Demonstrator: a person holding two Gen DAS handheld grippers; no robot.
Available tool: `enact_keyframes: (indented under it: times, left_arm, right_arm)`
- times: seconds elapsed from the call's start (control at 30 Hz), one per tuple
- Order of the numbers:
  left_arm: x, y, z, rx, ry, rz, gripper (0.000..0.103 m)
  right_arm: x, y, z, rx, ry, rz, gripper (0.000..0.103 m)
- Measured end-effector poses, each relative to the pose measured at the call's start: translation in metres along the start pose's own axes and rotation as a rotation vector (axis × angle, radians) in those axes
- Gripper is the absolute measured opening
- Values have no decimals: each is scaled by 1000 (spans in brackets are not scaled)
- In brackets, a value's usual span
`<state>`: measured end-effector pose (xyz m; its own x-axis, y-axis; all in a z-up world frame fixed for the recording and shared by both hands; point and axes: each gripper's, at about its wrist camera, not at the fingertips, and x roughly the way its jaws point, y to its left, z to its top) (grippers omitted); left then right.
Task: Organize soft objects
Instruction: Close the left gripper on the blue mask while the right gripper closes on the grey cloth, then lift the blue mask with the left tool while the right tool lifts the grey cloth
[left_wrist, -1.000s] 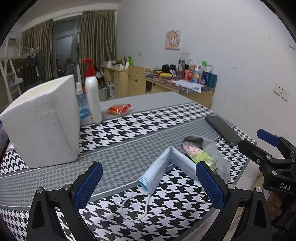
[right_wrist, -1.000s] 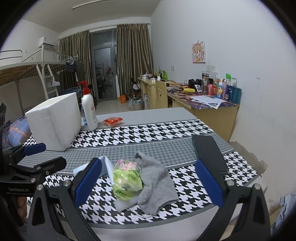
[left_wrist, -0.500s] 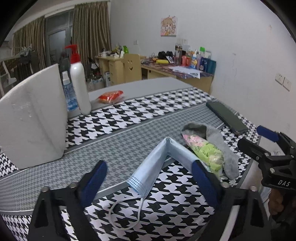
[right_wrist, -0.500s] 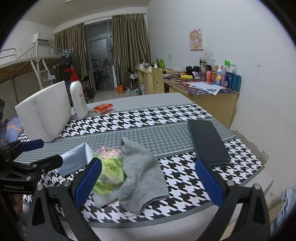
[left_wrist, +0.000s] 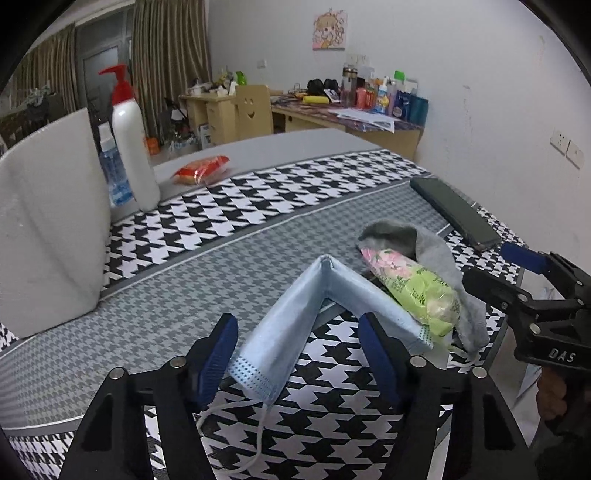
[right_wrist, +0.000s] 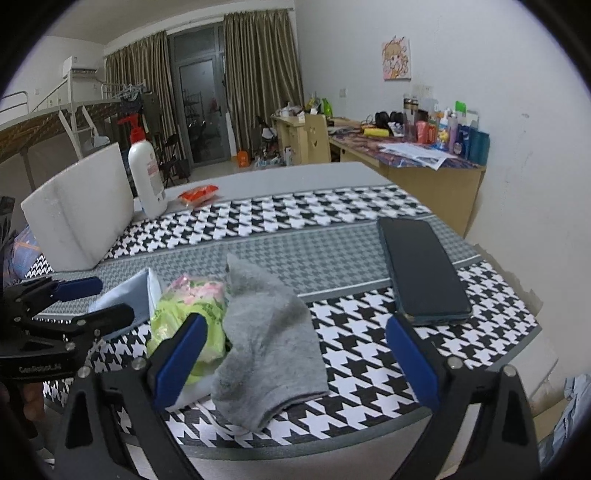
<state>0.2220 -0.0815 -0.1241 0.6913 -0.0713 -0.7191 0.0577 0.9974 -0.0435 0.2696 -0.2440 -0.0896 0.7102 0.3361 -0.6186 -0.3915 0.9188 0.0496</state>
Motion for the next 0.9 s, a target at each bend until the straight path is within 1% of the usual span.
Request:
enact_keyframes:
  times: [0.07, 0.1, 0.13, 0.27, 0.3, 0.33, 0.4, 0.47, 0.5, 0.6, 0.63, 0.7, 0.77, 0.8, 0.87, 0.9]
  left_arm:
    - [5, 0, 0, -5, 13, -2, 65]
    - [6, 1, 0, -6, 17, -3, 63]
    - [6, 1, 0, -6, 17, -5, 58]
    - [11, 0, -1, -1, 34, -2, 54]
    - [12, -1, -2, 3, 39, 6, 49]
    - [14, -2, -3, 5, 45, 10, 42]
    - [16, -3, -4, 7, 56, 0, 37]
    - [18, -3, -5, 6, 70, -11, 32]
    - [18, -3, -6, 7, 68, -15, 30]
    - [18, -3, -6, 10, 68, -33, 21]
    - [18, -3, -7, 12, 69, -40, 18]
    - [18, -3, -6, 15, 69, -55, 15]
    - [16, -4, -7, 16, 62, -74, 13]
    - [15, -4, -7, 17, 58, -83, 12]
    - [12, -4, -7, 16, 48, -96, 11]
    - [11, -4, -7, 15, 43, -96, 9]
  right_arm:
    - [6, -2, 1, 8, 24, 8, 91]
    - [9, -4, 1, 15, 35, 16, 90]
    - [11, -4, 0, 20, 41, 19, 88]
    - [21, -6, 1, 27, 79, 33, 81]
    - [22, -5, 1, 21, 84, 34, 80]
    - [24, -3, 1, 14, 87, 34, 79]
    - [27, 0, 1, -1, 95, 37, 79]
    - [30, 3, 1, -14, 106, 45, 72]
    - [32, 4, 2, -19, 114, 49, 71]
    - [39, 5, 2, -23, 147, 54, 62]
    - [41, 5, 3, -21, 154, 62, 57]
    - [42, 6, 3, -33, 161, 80, 51]
    - [42, 9, 4, -43, 169, 96, 40]
    - [41, 9, 5, -45, 167, 95, 38]
    - [40, 11, 6, -57, 166, 82, 28]
    - [39, 10, 7, -57, 165, 79, 26]
